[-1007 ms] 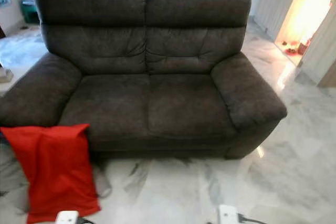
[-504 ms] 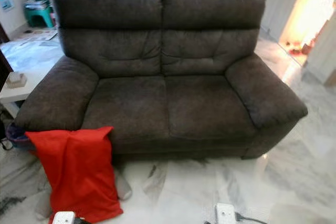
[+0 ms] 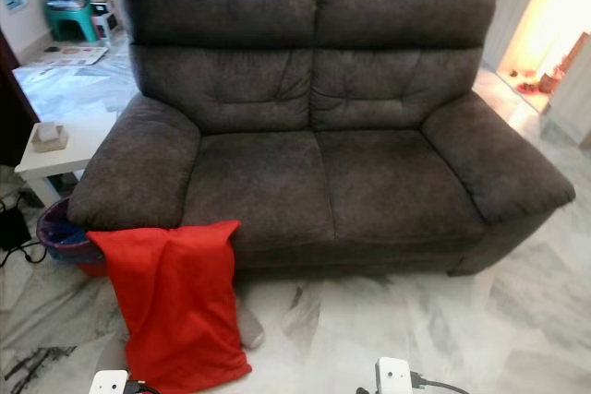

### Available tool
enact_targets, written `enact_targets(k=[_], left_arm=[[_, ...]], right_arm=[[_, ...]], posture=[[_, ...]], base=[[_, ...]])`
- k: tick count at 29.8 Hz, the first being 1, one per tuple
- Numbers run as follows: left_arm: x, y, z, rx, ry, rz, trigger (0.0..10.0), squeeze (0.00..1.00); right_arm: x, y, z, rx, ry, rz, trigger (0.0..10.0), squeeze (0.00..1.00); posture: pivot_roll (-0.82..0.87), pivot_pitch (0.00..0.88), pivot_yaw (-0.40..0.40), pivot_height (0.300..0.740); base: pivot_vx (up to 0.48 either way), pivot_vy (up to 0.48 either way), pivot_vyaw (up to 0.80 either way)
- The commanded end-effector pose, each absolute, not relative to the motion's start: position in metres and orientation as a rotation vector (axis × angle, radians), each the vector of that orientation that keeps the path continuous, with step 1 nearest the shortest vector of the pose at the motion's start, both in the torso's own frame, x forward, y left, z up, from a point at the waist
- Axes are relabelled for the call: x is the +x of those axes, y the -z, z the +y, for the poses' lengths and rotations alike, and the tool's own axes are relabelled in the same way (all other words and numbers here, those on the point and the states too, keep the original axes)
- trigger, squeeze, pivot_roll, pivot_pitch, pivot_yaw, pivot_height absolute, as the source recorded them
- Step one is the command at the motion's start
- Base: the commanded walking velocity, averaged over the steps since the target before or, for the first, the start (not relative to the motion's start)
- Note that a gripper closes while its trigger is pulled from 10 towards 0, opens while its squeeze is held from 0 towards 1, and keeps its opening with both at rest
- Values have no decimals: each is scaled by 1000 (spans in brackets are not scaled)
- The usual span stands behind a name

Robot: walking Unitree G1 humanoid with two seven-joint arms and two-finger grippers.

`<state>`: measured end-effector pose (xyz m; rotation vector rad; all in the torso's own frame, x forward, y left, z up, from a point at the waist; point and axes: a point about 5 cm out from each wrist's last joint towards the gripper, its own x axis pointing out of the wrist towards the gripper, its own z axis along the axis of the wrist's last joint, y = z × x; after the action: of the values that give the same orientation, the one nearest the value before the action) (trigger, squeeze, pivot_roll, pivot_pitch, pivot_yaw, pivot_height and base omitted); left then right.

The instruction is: Move the pillow to the sofa from floor

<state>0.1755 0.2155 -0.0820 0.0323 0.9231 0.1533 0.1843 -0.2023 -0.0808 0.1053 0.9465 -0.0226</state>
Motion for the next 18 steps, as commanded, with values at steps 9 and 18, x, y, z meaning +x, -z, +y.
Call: enact_targets(k=[9,18], left_arm=[[175,82,216,17,-168,920,10000,0],[180,80,215,13,-164,903,10000,0]], right_arm=[[187,79,-204,91,19,942,10000,0],[187,79,-203,127,45,933,10000,0]], posture=[[83,55,-11,740],[84,55,-11,740]], base=[[0,0,0],[86,0,0]])
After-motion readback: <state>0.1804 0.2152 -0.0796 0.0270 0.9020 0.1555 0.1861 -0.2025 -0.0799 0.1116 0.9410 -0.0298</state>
